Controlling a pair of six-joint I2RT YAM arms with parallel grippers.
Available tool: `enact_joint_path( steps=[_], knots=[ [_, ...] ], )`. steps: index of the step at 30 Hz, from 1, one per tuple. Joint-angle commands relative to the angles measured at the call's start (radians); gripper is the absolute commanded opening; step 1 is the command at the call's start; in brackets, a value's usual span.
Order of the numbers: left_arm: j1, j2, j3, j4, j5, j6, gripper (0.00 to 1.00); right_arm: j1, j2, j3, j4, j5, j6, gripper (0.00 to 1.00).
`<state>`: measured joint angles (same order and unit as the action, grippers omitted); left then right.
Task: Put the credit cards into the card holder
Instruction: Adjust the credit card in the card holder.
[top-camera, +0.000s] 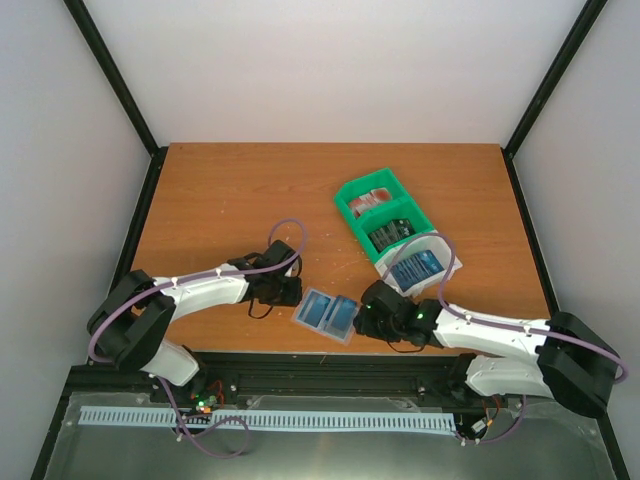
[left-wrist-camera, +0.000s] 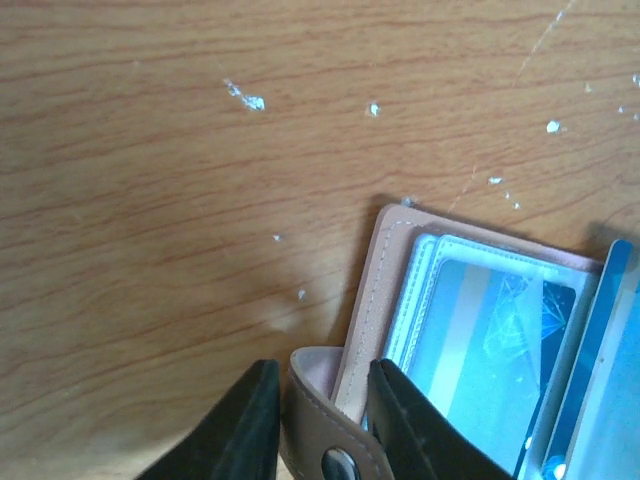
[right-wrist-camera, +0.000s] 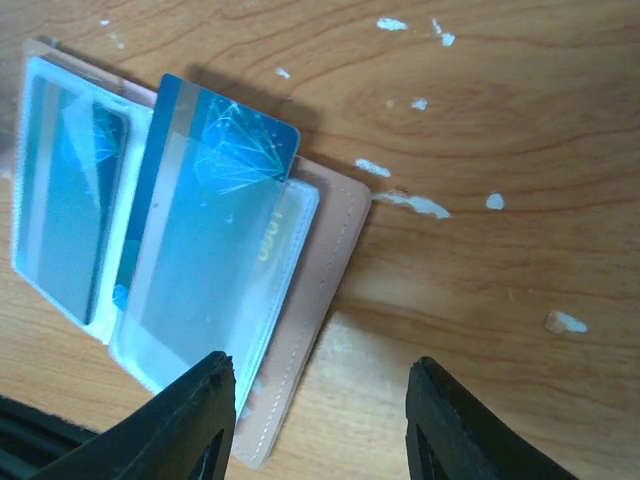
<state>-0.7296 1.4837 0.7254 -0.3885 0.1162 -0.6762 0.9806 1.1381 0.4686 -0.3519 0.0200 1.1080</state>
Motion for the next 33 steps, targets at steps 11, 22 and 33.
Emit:
enact_joint_path(
  steps=[11,22,33],
  knots=[
    [-0.008,0.012,0.043,0.006,-0.022,0.039,0.02,-0.053,0.240,0.285,-0.077,0.171,-0.263,0.50],
    [-0.008,0.023,0.055,-0.005,-0.026,0.001,0.01,-0.087,0.464,0.388,-0.041,0.131,-0.306,0.46],
    [-0.008,0.038,0.055,0.006,-0.011,-0.018,0.01,-0.100,0.525,0.407,-0.037,0.057,-0.339,0.43]
  ],
)
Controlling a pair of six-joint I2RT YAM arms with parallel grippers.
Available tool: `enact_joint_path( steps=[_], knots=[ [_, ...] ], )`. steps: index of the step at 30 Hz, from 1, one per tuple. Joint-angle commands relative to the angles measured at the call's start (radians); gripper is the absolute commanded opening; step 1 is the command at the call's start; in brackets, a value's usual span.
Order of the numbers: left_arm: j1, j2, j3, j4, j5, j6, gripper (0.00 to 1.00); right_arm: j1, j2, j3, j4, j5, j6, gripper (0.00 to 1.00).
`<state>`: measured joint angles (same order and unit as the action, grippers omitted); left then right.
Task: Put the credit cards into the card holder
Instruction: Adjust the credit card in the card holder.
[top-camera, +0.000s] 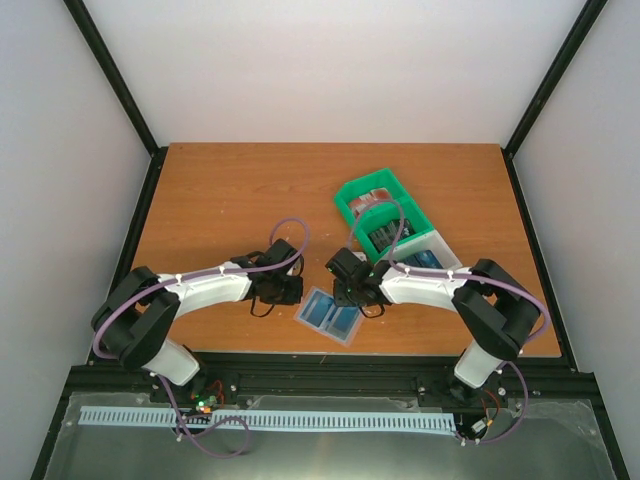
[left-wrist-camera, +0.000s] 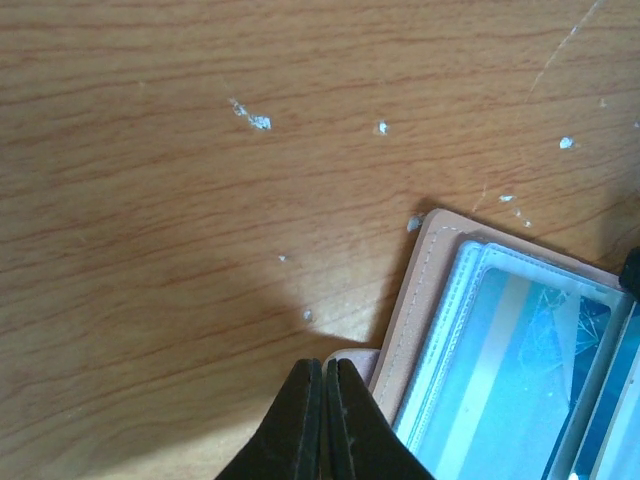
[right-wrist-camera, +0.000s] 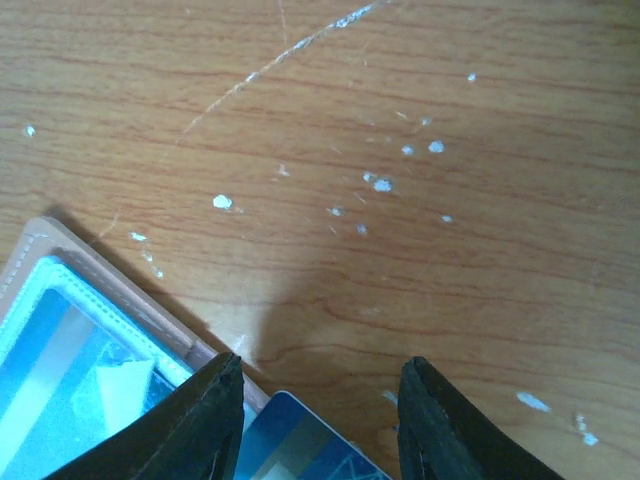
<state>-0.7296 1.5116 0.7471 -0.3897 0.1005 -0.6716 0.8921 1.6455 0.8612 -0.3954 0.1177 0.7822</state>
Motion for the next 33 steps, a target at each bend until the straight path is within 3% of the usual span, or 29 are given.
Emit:
enact_joint_path(
  steps=[1,12,16,26,33],
  knots=[
    [-0.008,0.010,0.034,0.007,0.007,-0.025,0.01,-0.012,0.013,0.011,0.007,-0.055,-0.011,0.42],
    [-0.008,0.020,0.036,-0.002,0.008,-0.069,0.01,-0.012,-0.074,-0.041,0.007,-0.154,-0.001,0.29],
    [-0.008,0.019,0.038,-0.003,0.010,-0.077,0.01,-0.012,-0.086,-0.049,0.003,-0.175,0.001,0.29],
    [-0.008,-0.027,0.057,-0.028,0.016,-0.046,0.01,-0.013,-0.200,-0.042,-0.096,-0.064,0.013,0.36],
    [-0.008,-0.100,0.073,-0.029,0.111,0.018,0.01,-0.010,-0.364,-0.178,-0.099,-0.116,0.063,0.37]
  ],
)
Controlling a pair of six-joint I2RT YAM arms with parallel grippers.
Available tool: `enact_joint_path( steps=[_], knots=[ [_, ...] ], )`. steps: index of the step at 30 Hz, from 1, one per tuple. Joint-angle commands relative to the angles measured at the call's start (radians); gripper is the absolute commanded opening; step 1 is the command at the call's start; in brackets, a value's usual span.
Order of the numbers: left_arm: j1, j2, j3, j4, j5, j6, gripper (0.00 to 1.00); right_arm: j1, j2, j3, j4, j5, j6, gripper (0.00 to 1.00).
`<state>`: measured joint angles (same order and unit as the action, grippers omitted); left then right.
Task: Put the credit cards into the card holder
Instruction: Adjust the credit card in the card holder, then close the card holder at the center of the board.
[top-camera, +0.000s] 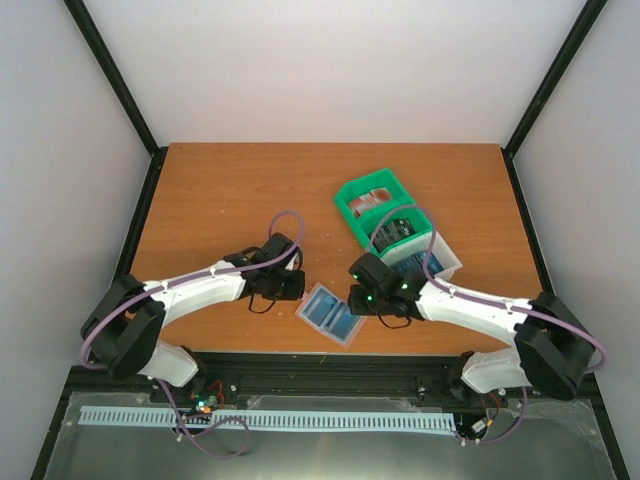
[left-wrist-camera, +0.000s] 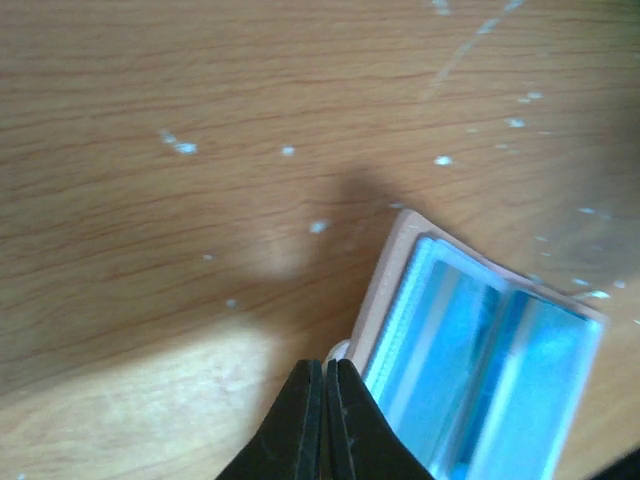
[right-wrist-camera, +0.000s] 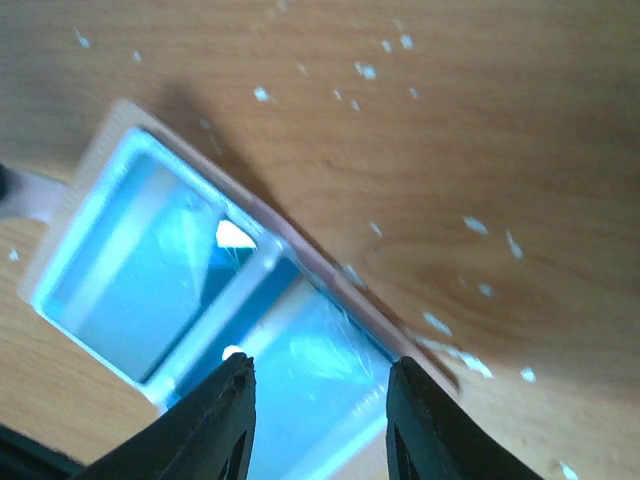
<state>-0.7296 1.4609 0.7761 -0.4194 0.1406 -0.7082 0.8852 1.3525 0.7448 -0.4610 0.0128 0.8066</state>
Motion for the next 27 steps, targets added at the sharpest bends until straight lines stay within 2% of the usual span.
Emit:
enact_joint_path(
  steps=[1,7,15,20,27],
  knots=[
    [-0.008,-0.055,0.043,0.007,0.095,0.061,0.01,-0.003,-0.094,-0.080,-0.034,-0.019,0.045,0.38],
    [-0.008,-0.085,0.042,0.036,0.245,0.106,0.01,-0.003,-0.189,-0.179,-0.065,-0.045,0.060,0.37],
    [-0.008,-0.086,0.028,0.148,0.517,0.112,0.03,-0.003,-0.216,-0.254,-0.050,-0.046,0.094,0.34],
    [-0.008,-0.045,0.007,0.220,0.593,0.069,0.04,-0.003,-0.197,-0.272,-0.015,-0.055,0.100,0.29],
    [-0.018,0.000,-0.017,0.335,0.653,0.003,0.05,-0.003,-0.142,-0.292,0.055,-0.074,0.106,0.16]
  ],
)
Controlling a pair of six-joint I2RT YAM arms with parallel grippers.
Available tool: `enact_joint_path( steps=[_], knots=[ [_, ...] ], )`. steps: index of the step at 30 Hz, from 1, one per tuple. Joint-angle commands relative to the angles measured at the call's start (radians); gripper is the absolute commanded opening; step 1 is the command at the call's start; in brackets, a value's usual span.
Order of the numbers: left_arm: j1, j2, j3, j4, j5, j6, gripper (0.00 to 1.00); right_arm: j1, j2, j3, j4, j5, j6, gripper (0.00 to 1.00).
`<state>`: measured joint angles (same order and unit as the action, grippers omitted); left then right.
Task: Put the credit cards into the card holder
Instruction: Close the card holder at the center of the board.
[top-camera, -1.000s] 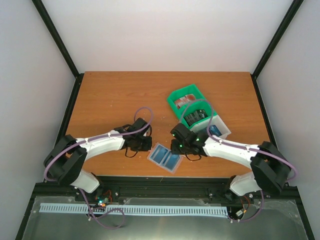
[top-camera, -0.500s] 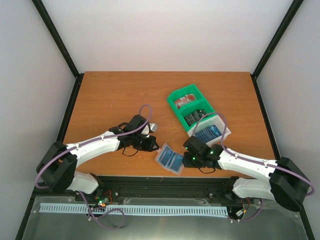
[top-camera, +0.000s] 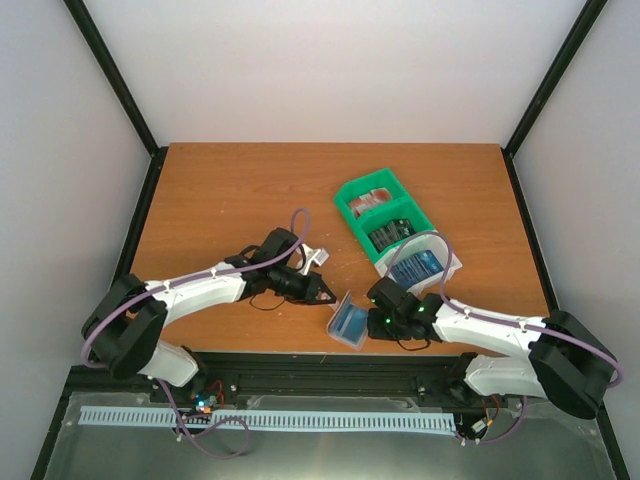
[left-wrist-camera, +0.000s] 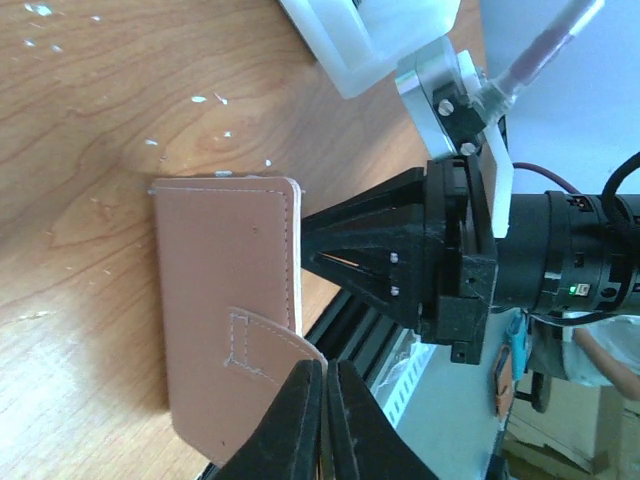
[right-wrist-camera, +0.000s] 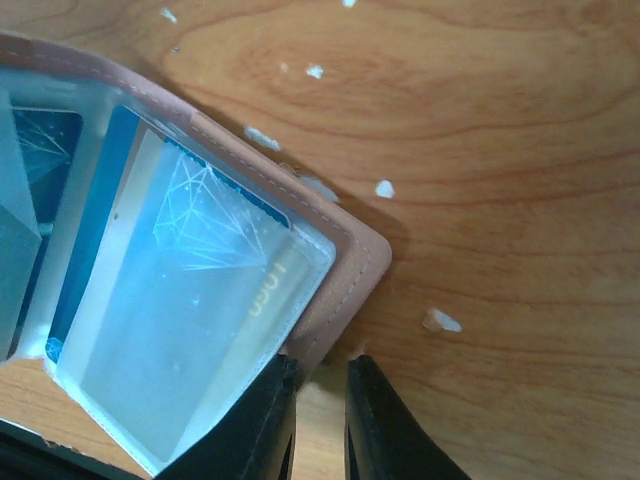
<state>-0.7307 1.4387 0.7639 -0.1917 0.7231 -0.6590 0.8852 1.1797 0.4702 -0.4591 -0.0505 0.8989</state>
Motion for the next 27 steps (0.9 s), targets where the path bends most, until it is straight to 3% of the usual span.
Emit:
enact_joint_path(
  steps=[1,9,17,22,27],
  knots=[
    [-0.025,0.031,-0.003,0.114,0.072,-0.051,0.06,-0.003,0.038,-0.020,0.061,-0.012,0.015,0.15],
    [-0.098,0.134,0.001,0.193,0.082,-0.099,0.16,-0.004,0.069,-0.031,0.121,-0.011,0.030,0.15],
    [-0.100,0.105,0.006,0.191,0.080,-0.092,0.56,-0.004,0.036,-0.036,0.090,0.023,0.047,0.15],
    [-0.100,0.076,-0.003,0.209,0.109,-0.091,0.66,-0.003,-0.021,-0.018,0.011,0.065,0.046,0.17],
    [-0.100,0.106,-0.018,0.263,0.127,-0.115,0.67,-0.003,-0.127,-0.013,-0.043,0.089,0.041,0.25]
  ],
)
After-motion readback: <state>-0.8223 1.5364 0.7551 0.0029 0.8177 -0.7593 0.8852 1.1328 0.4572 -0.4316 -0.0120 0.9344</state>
